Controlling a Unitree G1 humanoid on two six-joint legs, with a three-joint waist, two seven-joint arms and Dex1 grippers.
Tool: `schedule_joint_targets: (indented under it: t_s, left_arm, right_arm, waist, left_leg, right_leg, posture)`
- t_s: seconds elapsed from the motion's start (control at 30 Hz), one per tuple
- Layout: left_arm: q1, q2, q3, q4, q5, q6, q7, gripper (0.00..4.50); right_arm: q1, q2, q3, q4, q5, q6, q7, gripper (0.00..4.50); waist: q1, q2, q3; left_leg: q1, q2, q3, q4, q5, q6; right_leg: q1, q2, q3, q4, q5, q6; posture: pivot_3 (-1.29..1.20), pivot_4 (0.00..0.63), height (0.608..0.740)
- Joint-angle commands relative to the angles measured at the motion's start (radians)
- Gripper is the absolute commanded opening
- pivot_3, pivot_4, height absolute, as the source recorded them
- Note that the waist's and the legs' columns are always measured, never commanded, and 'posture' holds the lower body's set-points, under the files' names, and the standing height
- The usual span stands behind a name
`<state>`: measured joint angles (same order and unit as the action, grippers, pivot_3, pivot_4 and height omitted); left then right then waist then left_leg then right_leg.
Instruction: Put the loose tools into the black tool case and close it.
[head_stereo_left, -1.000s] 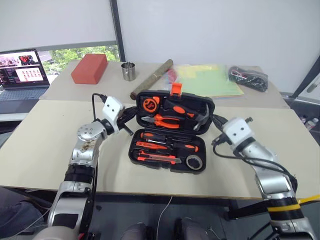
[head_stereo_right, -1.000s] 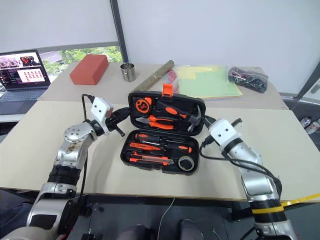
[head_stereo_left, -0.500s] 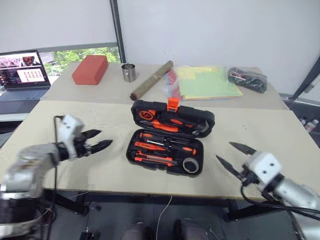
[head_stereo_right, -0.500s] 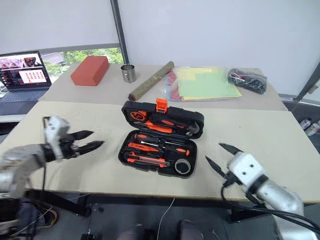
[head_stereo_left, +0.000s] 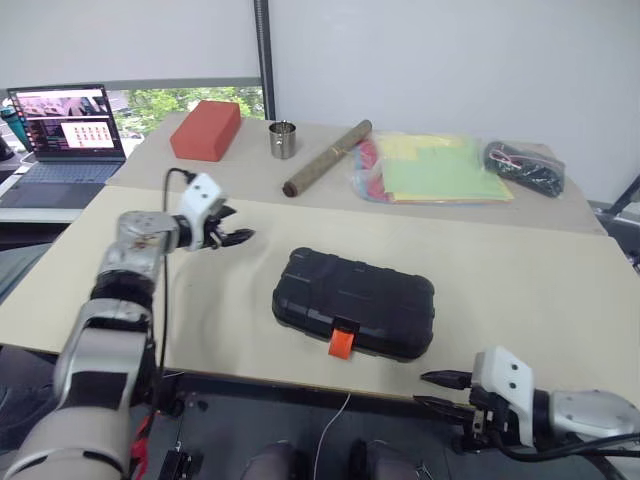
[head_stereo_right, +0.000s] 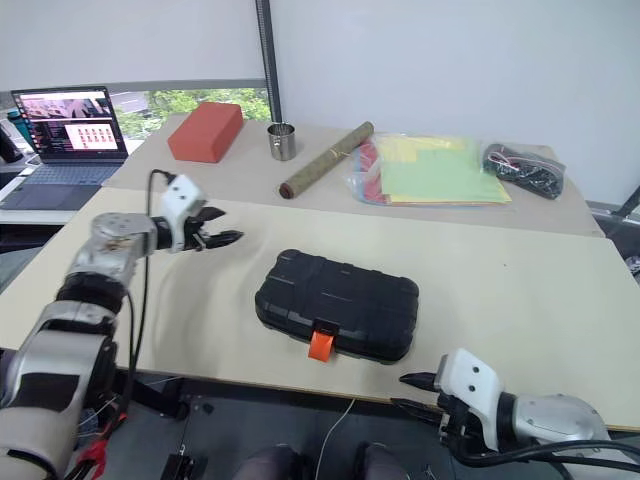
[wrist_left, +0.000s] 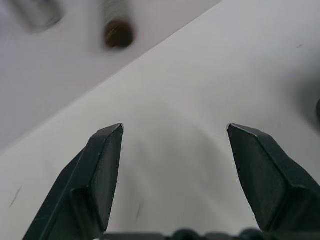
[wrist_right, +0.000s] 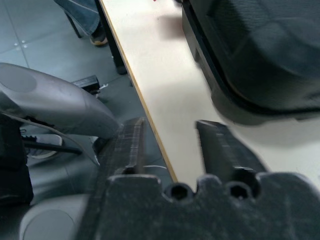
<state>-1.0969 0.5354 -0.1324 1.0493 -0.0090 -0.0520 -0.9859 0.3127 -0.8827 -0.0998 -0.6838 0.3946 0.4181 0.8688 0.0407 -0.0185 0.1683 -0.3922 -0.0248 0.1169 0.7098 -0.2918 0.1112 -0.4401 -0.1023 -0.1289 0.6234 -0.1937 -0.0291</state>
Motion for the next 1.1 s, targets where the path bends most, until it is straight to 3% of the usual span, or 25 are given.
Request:
schedule_joint_targets:
  t_s: [0.03,0.33,0.57,0.8,0.93,1.1]
  left_arm:
    - [-0.074,-0.065,-0.046,0.096,0.067,-0.147,-0.054,3.54]
    - [-0.105,-0.16,-0.176,0.198,0.231,-0.347,-0.208,3.54]
    - [-0.06,-0.153,-0.145,0.152,0.182,-0.34,-0.481,3.54]
    - [-0.054,-0.132,-0.027,0.094,0.074,-0.179,-0.493,3.54]
    - [-0.109,-0.112,0.067,0.059,-0.031,0.075,-0.531,3.54]
    - [-0.043,-0.171,0.04,-0.222,-0.102,0.293,-0.582,3.54]
  right_arm:
    - [-0.09,0.012,0.073,0.025,-0.037,0.021,-0.015,0.18]
    - [-0.293,0.048,0.209,0.138,-0.117,0.028,-0.016,0.08]
    - [-0.386,0.073,0.168,0.321,-0.254,-0.013,-0.129,0.08]
    - [-0.372,0.064,0.08,0.329,-0.213,-0.004,-0.112,0.08]
    - [-0.285,0.04,-0.062,0.253,-0.115,0.039,-0.061,0.08]
    - [-0.244,0.056,-0.166,0.162,-0.007,0.129,-0.068,0.08]
  waist:
    - [-0.006,-0.001,0.001]
    - [0.001,-0.001,0.001]
    - [-0.007,-0.002,-0.001]
    - [-0.007,-0.002,-0.001]
    - [-0.01,-0.002,0.0]
    - [-0.015,-0.002,0.0]
  left_leg:
    - [0.0,0.0,0.0,0.0,0.0,0.0]
    - [0.001,0.001,-0.001,0.002,-0.002,-0.003]
    - [0.002,-0.001,0.001,0.006,-0.004,-0.001]
    - [-0.002,-0.001,0.0,0.011,-0.006,-0.005]
    - [-0.008,-0.001,-0.002,0.013,-0.002,0.003]
    - [-0.007,0.0,-0.005,0.013,-0.002,0.003]
  right_leg:
    - [0.0,0.0,0.0,-0.003,-0.001,0.001]
    - [0.001,-0.003,0.0,0.0,-0.005,0.008]
    - [0.002,-0.007,-0.001,0.001,-0.003,0.009]
    - [0.0,-0.009,-0.003,0.003,-0.004,0.011]
    - [-0.004,-0.008,-0.006,0.006,0.0,0.004]
    - [0.001,-0.006,-0.008,0.003,-0.001,0.006]
  posture:
    - [0.0,0.15,0.737]
    - [0.0,0.15,0.737]
    - [0.0,0.15,0.737]
    - [0.0,0.15,0.737]
    - [0.0,0.15,0.737]
    - [0.0,0.15,0.737]
